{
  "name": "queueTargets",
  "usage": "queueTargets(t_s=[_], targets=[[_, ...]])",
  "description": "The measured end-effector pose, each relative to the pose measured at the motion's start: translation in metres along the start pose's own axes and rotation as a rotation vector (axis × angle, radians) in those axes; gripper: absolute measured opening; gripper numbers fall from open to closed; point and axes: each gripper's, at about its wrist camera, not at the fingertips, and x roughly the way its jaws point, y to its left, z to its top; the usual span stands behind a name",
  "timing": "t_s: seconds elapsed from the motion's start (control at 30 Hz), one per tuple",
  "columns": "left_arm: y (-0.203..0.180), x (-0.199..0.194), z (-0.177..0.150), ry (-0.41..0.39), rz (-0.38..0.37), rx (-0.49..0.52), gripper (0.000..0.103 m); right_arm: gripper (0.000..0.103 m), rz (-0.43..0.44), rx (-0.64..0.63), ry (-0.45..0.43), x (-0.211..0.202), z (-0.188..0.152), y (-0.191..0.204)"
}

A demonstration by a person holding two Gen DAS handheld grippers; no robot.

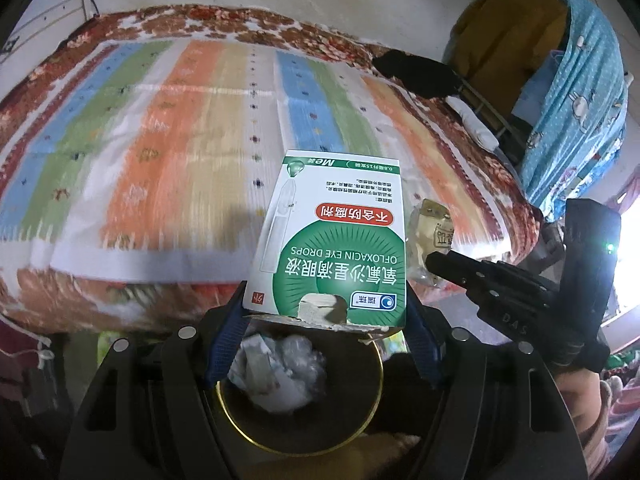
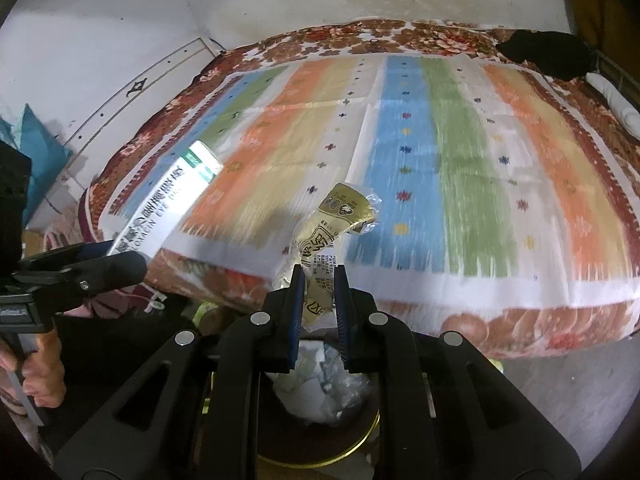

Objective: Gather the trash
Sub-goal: 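Lift the box and foil wrapper and carry both over the bin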

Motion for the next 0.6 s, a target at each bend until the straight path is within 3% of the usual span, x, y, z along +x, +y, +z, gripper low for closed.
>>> queueTargets(t_s=[0.13,0.47,0.6], targets=[[-0.001,-0.002,-0.017,0.01,-0.017,-0.001,0.071,0.014,0.049,-0.006,-0.002,-0.008,-0.021,0.009],[0.0,0.003,-0.056,0.057,-0.032,-0.017,0.071,0.014,0.042,-0.04,0.059,-0.006,-0.057,0.027],[0.003,0.012,-0.066,0.118,-0.062,-0.057,0.071,0.014,0.04,-0.03,0.092,-0.001,-0.067,0.029]])
